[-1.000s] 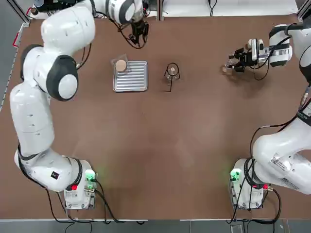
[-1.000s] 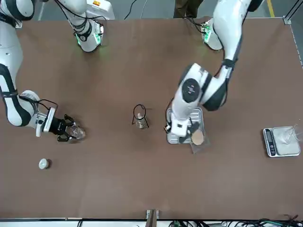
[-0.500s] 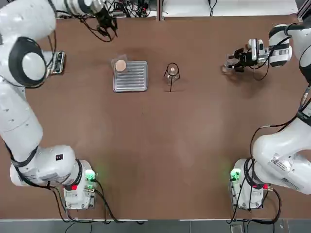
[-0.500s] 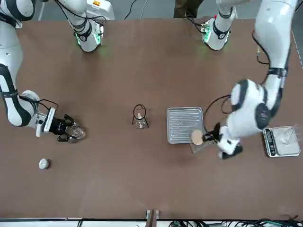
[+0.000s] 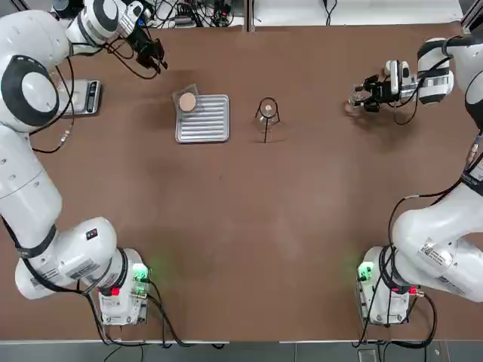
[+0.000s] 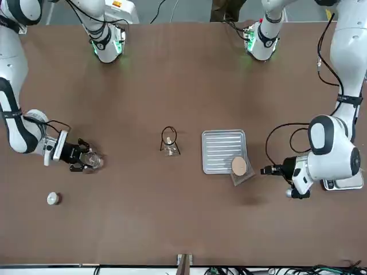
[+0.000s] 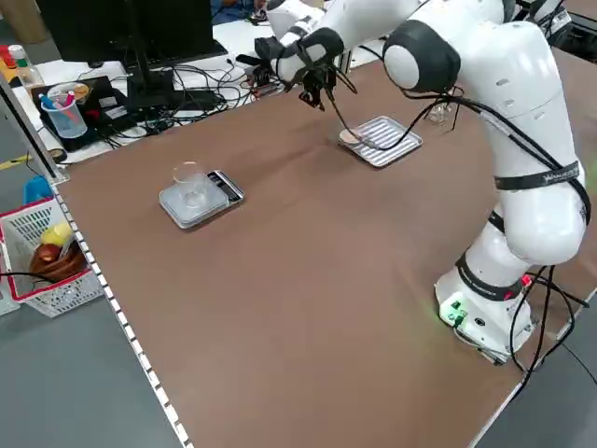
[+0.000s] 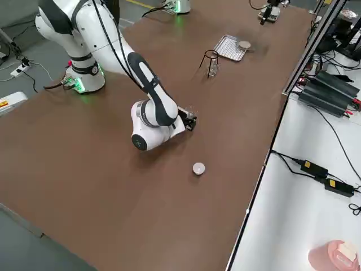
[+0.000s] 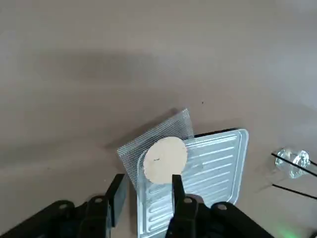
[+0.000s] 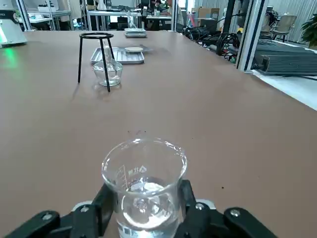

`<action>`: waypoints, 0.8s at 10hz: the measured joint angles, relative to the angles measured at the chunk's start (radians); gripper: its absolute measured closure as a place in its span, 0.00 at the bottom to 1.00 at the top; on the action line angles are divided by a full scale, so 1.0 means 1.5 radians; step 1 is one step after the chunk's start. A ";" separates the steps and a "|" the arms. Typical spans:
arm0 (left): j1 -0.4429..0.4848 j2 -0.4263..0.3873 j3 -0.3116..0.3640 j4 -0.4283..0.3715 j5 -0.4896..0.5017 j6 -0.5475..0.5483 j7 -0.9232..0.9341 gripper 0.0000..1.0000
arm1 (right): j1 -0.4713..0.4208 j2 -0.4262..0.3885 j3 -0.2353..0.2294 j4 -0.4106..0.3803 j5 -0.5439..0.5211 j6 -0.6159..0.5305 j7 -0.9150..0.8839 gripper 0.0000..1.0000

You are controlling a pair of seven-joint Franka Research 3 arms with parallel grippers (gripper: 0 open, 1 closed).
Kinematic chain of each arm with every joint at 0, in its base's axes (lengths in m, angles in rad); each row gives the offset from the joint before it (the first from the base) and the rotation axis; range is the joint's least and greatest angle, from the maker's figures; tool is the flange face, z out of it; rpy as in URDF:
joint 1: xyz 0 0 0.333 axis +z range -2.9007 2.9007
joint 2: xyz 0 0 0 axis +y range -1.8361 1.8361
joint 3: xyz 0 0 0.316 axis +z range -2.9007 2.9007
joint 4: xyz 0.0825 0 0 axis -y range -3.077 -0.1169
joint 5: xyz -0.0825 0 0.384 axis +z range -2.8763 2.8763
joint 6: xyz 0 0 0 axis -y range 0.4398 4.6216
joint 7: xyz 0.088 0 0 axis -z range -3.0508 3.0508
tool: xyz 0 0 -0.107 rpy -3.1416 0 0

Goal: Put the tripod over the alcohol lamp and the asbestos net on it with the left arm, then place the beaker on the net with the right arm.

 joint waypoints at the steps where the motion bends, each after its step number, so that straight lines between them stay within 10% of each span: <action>1: 0.009 0.015 0.000 0.000 -0.028 -0.007 0.045 0.54 | 0.000 0.000 0.000 0.000 0.000 0.000 0.000 0.42; 8: 0.087 0.158 0.000 0.035 -0.206 -0.078 0.308 0.43 | 0.000 0.000 0.000 0.000 0.000 0.000 0.000 0.42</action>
